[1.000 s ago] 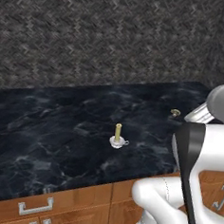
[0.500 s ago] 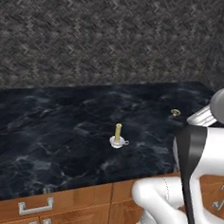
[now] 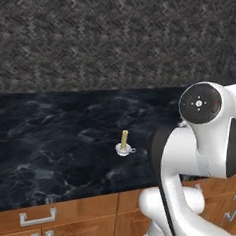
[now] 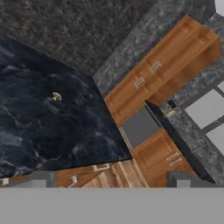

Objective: Pick the candle and jar from the dining table and place them in the open cabinet. Close the cabinet after placing the objects.

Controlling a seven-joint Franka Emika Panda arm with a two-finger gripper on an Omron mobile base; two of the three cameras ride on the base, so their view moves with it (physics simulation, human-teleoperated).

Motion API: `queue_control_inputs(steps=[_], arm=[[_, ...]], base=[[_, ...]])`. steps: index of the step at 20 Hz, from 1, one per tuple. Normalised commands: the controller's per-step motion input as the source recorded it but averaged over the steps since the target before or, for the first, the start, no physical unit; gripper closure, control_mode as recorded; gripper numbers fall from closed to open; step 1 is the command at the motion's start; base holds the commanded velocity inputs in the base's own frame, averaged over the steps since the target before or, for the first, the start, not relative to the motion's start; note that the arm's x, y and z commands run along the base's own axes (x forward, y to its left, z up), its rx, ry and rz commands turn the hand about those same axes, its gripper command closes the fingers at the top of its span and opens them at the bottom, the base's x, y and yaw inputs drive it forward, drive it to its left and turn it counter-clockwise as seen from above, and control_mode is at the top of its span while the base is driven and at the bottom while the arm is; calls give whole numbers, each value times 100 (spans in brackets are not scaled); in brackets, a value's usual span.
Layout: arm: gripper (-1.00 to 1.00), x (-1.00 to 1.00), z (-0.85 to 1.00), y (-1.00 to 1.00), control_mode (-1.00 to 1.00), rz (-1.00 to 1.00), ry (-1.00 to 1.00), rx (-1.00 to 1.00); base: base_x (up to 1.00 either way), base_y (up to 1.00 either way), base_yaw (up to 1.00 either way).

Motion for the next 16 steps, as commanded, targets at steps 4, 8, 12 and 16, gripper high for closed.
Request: queue_control_inputs(steps=[4, 8, 12, 16], arm=[[-100, -5, 13, 8, -100, -20, 0, 2], [-100, -11, 23, 0, -100, -2, 0, 8], [-100, -5, 22, 14, -100, -10, 0, 15], [-100, 0, 14, 36, -100, -11, -5, 13]], base=[[0, 0, 0], [0, 0, 0], [0, 0, 0], [0, 0, 0]])
